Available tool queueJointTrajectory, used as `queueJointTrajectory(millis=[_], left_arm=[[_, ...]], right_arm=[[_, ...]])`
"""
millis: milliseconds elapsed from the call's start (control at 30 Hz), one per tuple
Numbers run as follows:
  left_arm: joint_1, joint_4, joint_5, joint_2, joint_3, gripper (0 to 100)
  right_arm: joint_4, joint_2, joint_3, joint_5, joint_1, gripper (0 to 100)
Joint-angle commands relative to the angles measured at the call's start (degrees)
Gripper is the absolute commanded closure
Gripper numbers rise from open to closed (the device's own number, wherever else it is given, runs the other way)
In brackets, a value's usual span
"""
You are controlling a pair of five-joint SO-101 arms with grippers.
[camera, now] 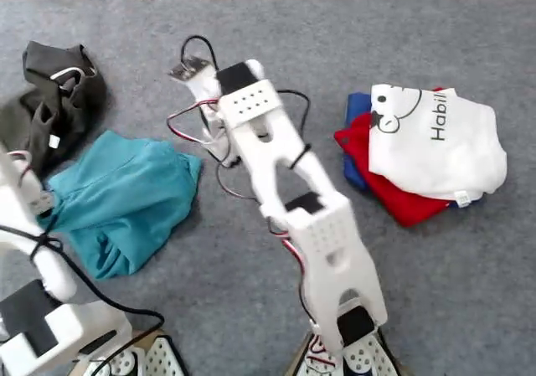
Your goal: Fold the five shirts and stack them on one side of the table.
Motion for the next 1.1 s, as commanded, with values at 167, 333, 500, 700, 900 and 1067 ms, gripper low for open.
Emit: queueJointTrajectory(millis=[167,333,500,700,900,1067], left_arm=[[4.9,-0.6,1.3,-2.0,-2.4,97],[2.9,-0.4,1.2,-1.9,-2.3,97],[1.5,-0.7,1.1,-1.9,0.0,97],[1.4,-5.7,0.9,-2.5,6.2,97],[1.7,-8.4,0.8,-2.5,9.2,97],[3.7,-9.8,-0.1,-1.9,9.7,97]], right_arm=[[-14.8,-17.0,21.9,2.7,-3.0,94.6],[-20.3,-11.4,18.5,-4.7,-9.6,69.0],[-22.3,0.1,8.4,-5.2,-14.5,62.3],[-12.1,14.8,-6.7,-4.9,-14.0,87.2],[1.0,18.9,-19.6,-5.4,-7.2,98.5],[1.1,8.6,-11.1,-5.0,-2.9,98.5]])
